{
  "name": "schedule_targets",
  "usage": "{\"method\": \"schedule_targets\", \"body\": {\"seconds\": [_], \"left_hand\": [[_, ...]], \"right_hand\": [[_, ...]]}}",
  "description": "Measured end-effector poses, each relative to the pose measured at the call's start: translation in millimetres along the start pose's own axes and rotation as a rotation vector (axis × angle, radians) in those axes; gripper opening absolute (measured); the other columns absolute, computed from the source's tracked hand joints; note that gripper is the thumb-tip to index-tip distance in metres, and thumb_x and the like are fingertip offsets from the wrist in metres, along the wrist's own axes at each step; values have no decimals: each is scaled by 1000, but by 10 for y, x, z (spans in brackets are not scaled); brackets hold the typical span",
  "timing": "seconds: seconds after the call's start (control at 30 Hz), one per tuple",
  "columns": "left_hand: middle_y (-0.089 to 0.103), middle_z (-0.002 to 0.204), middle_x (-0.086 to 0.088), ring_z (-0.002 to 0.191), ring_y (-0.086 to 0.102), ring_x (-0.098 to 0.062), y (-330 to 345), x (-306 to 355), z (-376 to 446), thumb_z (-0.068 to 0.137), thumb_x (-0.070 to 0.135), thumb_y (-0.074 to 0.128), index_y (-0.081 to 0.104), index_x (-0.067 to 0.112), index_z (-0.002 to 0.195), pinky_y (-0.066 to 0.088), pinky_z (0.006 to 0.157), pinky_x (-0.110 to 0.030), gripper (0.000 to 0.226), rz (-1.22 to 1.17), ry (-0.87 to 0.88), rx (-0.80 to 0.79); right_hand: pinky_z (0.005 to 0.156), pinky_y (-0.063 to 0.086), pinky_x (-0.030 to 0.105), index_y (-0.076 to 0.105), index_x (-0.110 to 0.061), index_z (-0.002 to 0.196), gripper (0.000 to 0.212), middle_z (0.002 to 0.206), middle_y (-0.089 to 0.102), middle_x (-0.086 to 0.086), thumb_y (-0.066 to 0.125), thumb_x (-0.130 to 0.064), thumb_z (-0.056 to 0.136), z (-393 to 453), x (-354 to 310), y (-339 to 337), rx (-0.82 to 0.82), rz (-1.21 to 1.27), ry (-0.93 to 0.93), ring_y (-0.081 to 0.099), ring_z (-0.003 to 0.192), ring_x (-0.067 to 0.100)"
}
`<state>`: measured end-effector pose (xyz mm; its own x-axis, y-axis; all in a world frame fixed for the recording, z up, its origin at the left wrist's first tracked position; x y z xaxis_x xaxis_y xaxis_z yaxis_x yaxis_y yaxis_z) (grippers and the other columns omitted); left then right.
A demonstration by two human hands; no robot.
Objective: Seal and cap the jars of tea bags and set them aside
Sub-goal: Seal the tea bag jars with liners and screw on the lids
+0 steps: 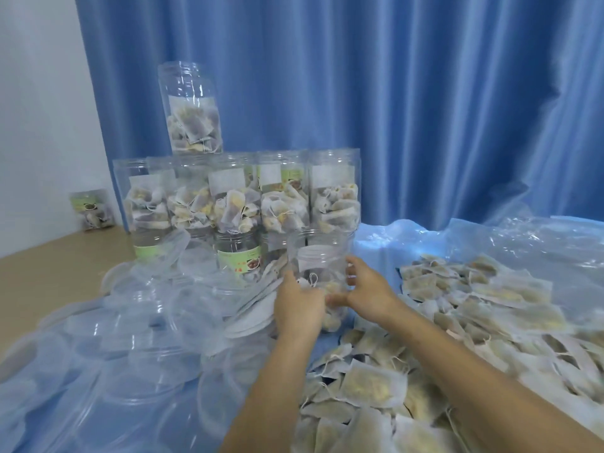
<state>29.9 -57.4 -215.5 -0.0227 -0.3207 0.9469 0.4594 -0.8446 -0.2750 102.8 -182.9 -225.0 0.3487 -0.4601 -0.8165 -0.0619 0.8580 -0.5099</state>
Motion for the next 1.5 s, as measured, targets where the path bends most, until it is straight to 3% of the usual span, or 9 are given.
{"method": "schedule_targets", "body": {"seconds": [0.27, 0.6, 0.73, 0.9, 1.03, 1.17, 1.27, 1.37, 1.5], "left_hand": [[43, 143, -7, 130, 41, -25, 216, -131, -157, 84, 0, 48, 34, 12, 143, 34, 106, -35, 61, -99, -68, 132], [49, 135, -1, 121, 46, -16, 142, -236, -149, 87, 7, 54, 43, 15, 135, 36, 95, -28, 50, -233, -102, 210], [50, 114, 5, 103, 47, -11, 146, -259, -161, 86, 7, 55, 47, 16, 129, 32, 83, -24, 45, -257, -115, 200], [60, 116, 6, 101, 55, -15, 14, -116, -165, 86, 9, 55, 60, 25, 105, 41, 80, -28, 25, -323, -92, 211], [64, 95, 8, 96, 62, -16, -175, 113, -190, 84, 6, 56, 59, 29, 83, 47, 84, -30, 23, -405, -6, 262], [64, 87, 9, 89, 63, -18, -427, 185, -193, 88, 3, 50, 52, 27, 83, 48, 85, -33, 25, -491, 54, 397], [62, 82, 8, 83, 64, -17, -603, 125, -161, 88, -4, 42, 49, 26, 80, 48, 77, -25, 31, -608, 47, 476], [60, 78, 5, 78, 64, -18, -702, 47, -139, 85, -7, 42, 49, 23, 79, 50, 81, -31, 31, -656, 10, 532], [62, 85, 4, 88, 62, -22, -750, -64, -148, 86, 1, 49, 49, 24, 85, 51, 84, -38, 23, -586, -72, 596]], "right_hand": [[71, 41, 12, 48, -30, 122, 61, 103, 53, -12, 80, -21, 70, -74, 307, -45, -21, 42, 35, 55, 89, 6], [71, 41, 27, 56, -9, 87, 12, 104, 61, 14, 52, -20, 90, -132, 553, 83, -157, -778, 144, 58, 106, 29], [81, 47, 31, 57, -13, 117, 25, 101, 68, 13, 49, -12, 94, -158, 403, -124, 148, -546, 66, 62, 100, 30], [76, 48, 17, 56, -33, 93, 12, 88, 69, -12, 63, -24, 89, -290, -104, -477, 503, 218, -212, 67, 86, 10], [74, 44, 8, 63, -33, 92, 15, 90, 62, -18, 64, -19, 88, -187, -641, -533, 553, 119, -391, 59, 90, -1], [93, 35, 29, 66, -12, 114, 33, 112, 61, 10, 47, -33, 97, 176, -813, -44, 95, -433, -302, 51, 116, 28], [107, 28, 40, 58, -9, 128, 35, 133, 52, 18, 48, -23, 98, 48, -1056, 119, 194, -558, -513, 41, 127, 36], [97, 38, 38, 66, -3, 114, 26, 115, 64, 15, 53, -5, 92, -104, -1296, 536, -12, -578, -798, 55, 109, 32], [82, 49, 37, 61, -13, 111, 25, 109, 62, 5, 48, -9, 91, 3, -1229, 1012, -331, -889, -649, 58, 103, 24]]}}
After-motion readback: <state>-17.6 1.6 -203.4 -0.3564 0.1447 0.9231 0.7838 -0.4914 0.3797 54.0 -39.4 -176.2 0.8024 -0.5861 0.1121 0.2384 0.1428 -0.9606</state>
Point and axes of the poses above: each hand's wrist, its own z-axis towards the middle knuckle, its own y-axis out of the palm, x = y × z, the point moved 7 cm from there along z, towards the middle knuckle
